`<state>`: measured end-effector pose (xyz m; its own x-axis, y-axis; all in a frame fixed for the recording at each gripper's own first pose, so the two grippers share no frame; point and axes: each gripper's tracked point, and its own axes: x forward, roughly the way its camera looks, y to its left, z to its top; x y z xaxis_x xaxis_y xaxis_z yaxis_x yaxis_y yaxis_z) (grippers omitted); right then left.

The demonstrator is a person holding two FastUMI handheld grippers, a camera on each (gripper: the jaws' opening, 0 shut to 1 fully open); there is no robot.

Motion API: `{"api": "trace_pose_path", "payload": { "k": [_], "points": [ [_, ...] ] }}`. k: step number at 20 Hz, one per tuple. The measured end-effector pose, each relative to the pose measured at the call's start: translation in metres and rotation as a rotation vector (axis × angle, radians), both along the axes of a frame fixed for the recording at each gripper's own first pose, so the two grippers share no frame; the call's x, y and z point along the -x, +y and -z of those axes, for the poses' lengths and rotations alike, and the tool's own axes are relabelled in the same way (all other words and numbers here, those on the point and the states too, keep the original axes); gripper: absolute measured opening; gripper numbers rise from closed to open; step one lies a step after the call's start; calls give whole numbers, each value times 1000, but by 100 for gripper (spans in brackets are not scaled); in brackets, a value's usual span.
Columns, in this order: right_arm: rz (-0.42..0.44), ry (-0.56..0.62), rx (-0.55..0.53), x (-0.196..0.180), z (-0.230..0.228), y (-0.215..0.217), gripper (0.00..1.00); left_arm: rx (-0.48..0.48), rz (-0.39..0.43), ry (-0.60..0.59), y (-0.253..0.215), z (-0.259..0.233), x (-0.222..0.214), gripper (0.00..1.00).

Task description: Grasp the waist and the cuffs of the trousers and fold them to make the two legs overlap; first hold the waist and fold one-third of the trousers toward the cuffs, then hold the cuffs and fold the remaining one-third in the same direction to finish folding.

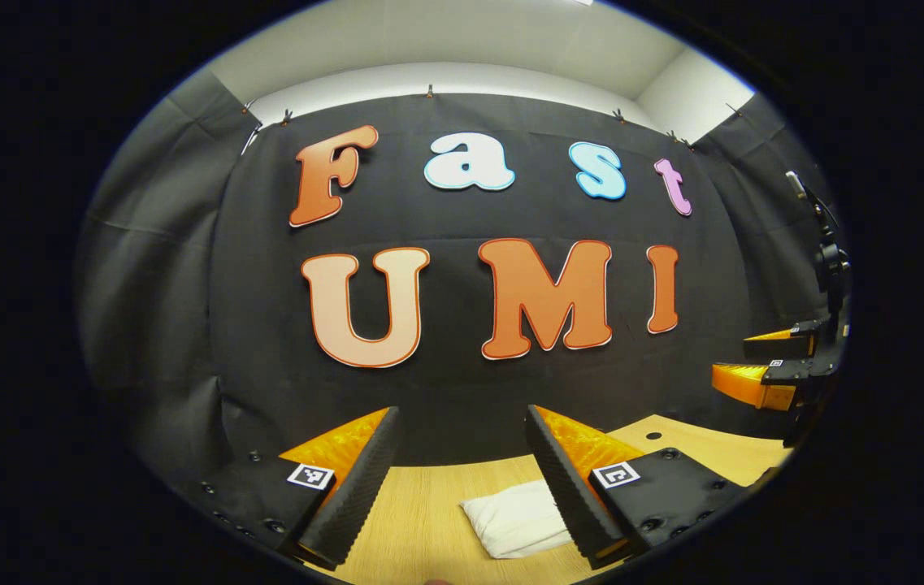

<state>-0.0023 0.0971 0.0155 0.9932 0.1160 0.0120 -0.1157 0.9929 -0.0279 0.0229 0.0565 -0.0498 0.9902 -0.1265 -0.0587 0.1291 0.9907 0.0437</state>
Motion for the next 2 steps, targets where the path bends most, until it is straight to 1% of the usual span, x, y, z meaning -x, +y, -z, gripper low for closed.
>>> {"api": "trace_pose_path", "payload": {
  "k": [2],
  "points": [
    [-1, 7, -4, -1, 1, 1, 98, 12, -14, 13, 3, 3, -3, 100]
  ]
}}
